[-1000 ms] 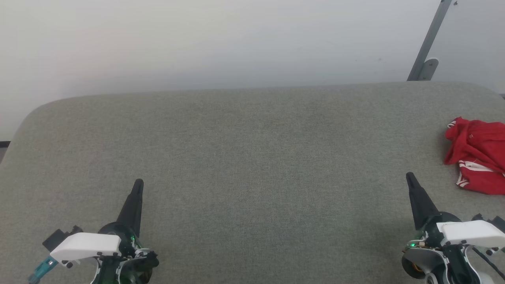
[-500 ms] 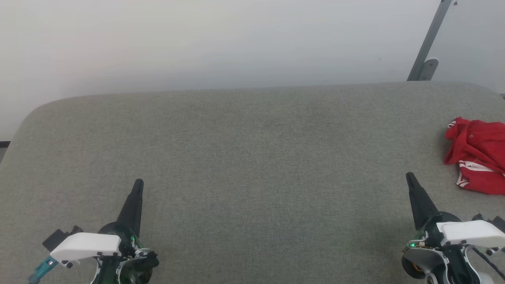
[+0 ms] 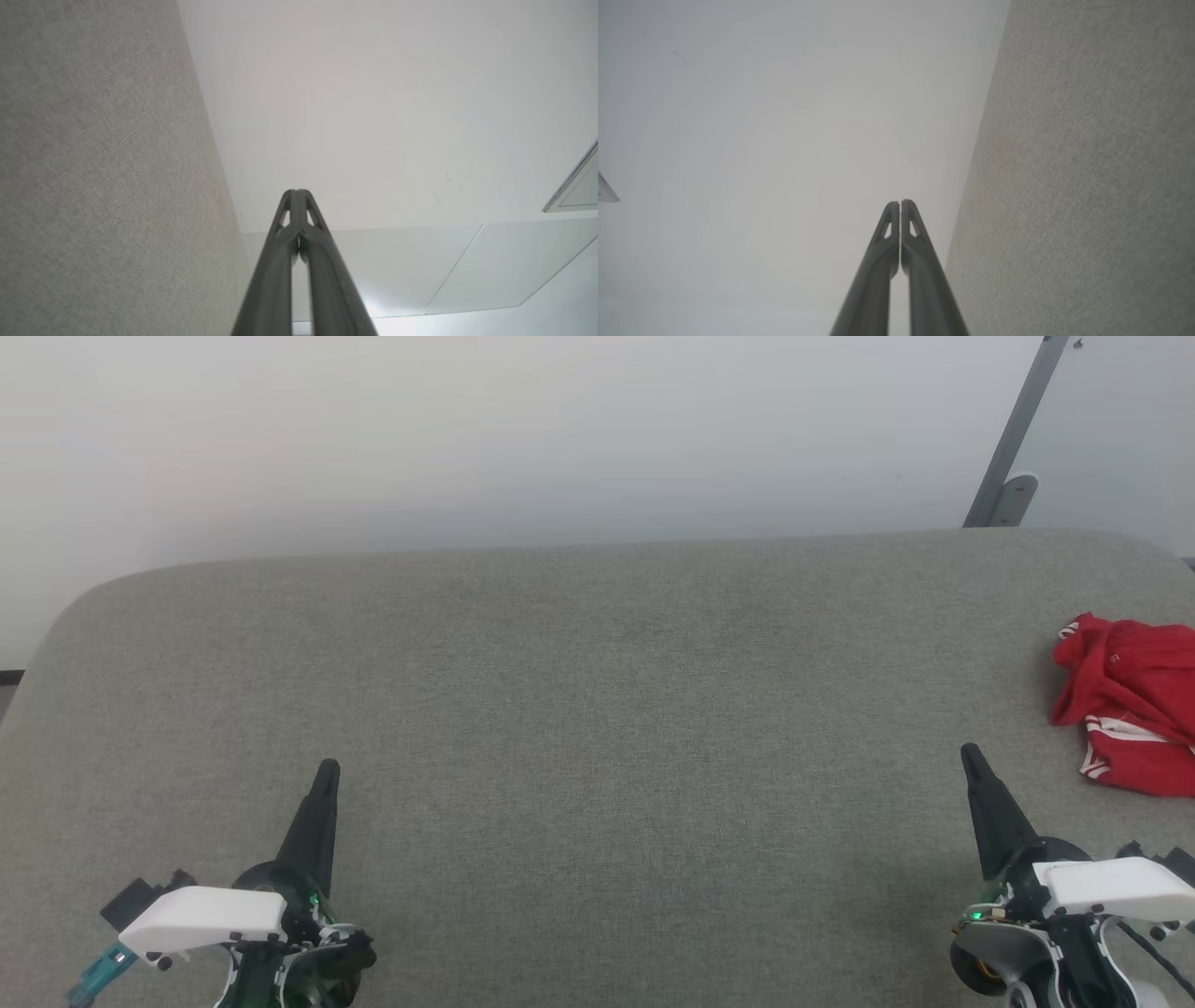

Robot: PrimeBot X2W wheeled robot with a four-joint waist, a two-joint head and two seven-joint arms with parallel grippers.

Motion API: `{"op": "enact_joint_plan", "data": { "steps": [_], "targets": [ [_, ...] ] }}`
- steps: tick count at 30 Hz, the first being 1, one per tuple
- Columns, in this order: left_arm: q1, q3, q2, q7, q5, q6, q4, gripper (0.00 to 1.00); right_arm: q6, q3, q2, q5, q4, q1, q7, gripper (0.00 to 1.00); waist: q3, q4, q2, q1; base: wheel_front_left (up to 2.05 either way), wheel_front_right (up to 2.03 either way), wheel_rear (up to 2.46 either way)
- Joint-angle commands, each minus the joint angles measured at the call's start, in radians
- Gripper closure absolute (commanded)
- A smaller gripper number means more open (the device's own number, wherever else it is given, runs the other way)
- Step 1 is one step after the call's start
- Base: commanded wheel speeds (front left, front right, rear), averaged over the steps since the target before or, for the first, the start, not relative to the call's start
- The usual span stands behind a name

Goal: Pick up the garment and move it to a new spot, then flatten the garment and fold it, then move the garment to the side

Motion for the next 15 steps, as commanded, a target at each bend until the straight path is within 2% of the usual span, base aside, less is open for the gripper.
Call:
{"op": "enact_joint_plan", "data": {
  "steps": [1,15],
  "targets": [
    [-0.011,0.0,-0.002,0.003,-0.004,-0.003,0.0,1.0,0.0,0.0,0.003,0.004,-0.003,-0.005,0.002,1.0,0.0,0.0,0.0,0.0,0.0,0.0,0.0],
    [-0.011,0.0,-0.002,0.003,-0.004,-0.003,-0.001,1.0,0.0,0.0,0.003,0.004,-0.003,-0.005,0.002,1.0,0.0,0.0,0.0,0.0,0.0,0.0,0.0]
  ]
}}
